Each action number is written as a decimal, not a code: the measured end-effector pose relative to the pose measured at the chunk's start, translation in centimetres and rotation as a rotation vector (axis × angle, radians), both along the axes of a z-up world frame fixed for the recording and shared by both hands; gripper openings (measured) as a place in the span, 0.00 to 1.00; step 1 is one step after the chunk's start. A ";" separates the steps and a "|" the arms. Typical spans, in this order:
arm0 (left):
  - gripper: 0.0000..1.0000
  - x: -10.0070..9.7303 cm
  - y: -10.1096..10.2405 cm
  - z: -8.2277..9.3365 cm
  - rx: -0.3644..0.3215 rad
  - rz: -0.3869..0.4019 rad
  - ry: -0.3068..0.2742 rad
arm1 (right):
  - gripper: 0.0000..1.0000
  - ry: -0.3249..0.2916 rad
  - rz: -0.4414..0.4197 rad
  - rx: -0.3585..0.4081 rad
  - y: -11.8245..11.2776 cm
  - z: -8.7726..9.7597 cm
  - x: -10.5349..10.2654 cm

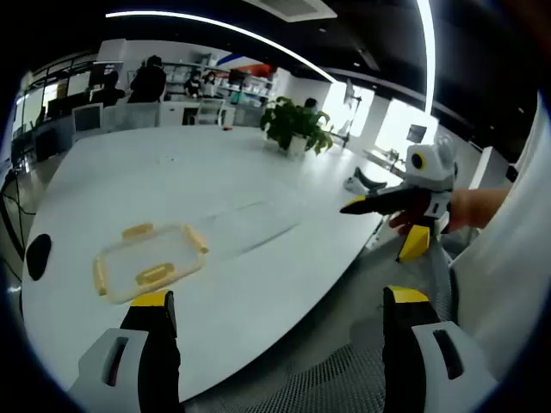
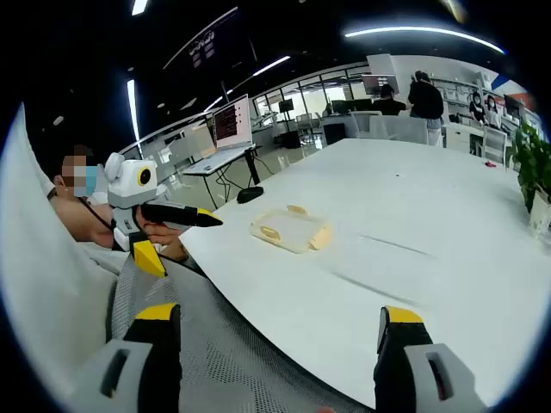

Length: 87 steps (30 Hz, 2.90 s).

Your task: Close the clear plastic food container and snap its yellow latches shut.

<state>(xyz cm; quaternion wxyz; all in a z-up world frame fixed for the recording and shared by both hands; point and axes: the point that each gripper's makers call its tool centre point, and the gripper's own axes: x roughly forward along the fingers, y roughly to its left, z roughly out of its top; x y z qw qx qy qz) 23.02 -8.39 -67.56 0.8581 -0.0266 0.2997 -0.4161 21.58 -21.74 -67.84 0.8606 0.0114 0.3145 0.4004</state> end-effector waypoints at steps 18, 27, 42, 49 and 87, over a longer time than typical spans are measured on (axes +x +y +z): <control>0.99 0.1 0.1 0.0 -0.004 0.004 -0.003 | 0.93 0.001 0.005 -0.002 0.1 -0.1 -0.1; 0.99 0.1 0.0 0.0 -0.003 0.003 -0.002 | 0.97 -0.002 -0.005 0.010 0.1 0.1 0.1; 0.99 0.0 -0.1 0.0 0.005 -0.007 -0.005 | 0.99 -0.023 0.004 0.017 0.3 0.5 0.1; 0.99 -0.1 0.1 0.1 0.001 -0.002 -0.009 | 0.99 -0.021 -0.016 0.036 0.1 0.8 0.4; 0.99 1.5 1.1 1.9 0.035 -0.025 -0.072 | 0.99 -0.137 0.063 -0.015 1.0 2.8 2.5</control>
